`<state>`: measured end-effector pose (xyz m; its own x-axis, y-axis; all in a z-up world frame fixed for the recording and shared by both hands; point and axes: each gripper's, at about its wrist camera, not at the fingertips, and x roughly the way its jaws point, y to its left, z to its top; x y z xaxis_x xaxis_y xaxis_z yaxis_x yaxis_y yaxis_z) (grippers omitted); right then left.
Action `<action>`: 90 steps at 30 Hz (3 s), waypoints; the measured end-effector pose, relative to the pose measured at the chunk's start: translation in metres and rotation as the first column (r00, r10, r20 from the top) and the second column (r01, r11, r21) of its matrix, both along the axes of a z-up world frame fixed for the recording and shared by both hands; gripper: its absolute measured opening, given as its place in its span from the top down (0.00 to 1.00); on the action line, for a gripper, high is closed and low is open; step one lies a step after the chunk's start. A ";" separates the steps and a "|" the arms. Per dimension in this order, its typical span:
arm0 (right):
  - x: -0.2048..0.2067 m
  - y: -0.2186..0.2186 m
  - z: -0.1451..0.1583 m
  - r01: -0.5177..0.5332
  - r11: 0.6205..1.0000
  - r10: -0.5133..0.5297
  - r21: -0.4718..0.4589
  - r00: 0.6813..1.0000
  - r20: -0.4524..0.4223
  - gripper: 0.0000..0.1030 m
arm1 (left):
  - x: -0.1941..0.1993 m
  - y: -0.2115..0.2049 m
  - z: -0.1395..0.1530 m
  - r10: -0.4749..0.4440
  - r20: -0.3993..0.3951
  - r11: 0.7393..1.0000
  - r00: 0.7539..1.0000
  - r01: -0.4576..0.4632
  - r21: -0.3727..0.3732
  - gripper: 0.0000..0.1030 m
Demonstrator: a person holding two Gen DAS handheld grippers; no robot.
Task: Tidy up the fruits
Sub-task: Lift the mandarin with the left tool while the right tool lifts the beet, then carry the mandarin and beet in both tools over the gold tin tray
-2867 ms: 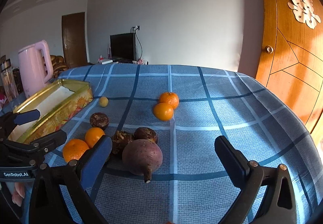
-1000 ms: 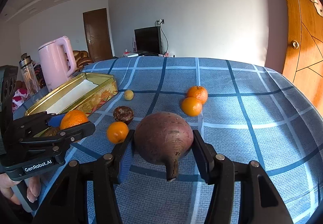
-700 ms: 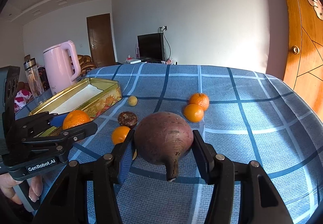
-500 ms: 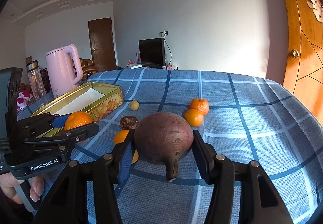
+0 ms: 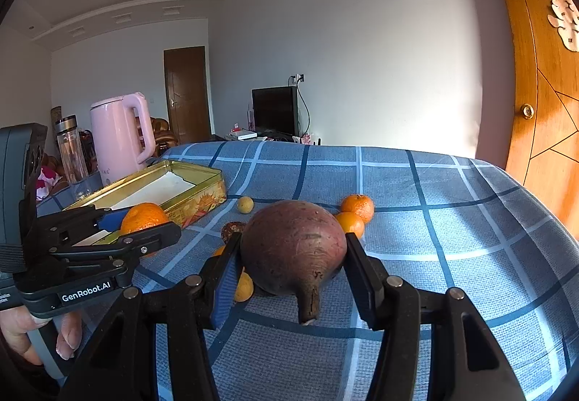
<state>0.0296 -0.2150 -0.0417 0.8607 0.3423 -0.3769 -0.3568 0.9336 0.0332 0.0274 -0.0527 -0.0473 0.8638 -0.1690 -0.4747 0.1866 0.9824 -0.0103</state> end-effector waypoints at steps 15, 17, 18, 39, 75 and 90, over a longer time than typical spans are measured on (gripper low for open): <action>-0.009 -0.001 0.003 -0.010 1.000 0.009 0.007 0.999 0.048 0.46 | -0.008 0.001 0.004 0.003 0.043 1.000 0.999 -0.003 0.005 0.51; -0.010 -0.001 0.003 -0.010 1.000 0.010 0.007 0.998 0.054 0.46 | -0.009 0.001 0.004 0.004 0.049 1.000 0.999 -0.004 0.004 0.51; -0.011 -0.001 0.003 -0.011 1.000 0.010 0.007 0.998 0.057 0.46 | -0.009 0.001 0.005 0.004 0.053 1.000 0.999 -0.004 0.004 0.51; -0.019 -0.001 0.006 -0.015 1.000 0.014 0.010 0.994 0.104 0.46 | -0.024 -0.001 0.010 0.012 0.135 1.000 0.991 -0.014 0.014 0.51; -0.033 -0.005 0.009 -0.013 1.000 0.009 0.018 0.980 0.201 0.46 | -0.039 0.004 0.019 0.085 0.260 0.994 0.962 -0.098 0.038 0.51; -0.034 0.015 0.034 -0.056 0.998 0.051 0.019 0.976 0.211 0.46 | -0.031 0.028 0.028 0.136 0.200 0.988 0.970 -0.148 0.044 0.51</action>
<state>-0.0047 -0.1996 -0.0072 0.9000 0.3970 -0.1800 -0.4076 0.9128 -0.0250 -0.0032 -0.0246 -0.0197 0.9539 -0.0149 -0.2996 0.0377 0.9968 0.0703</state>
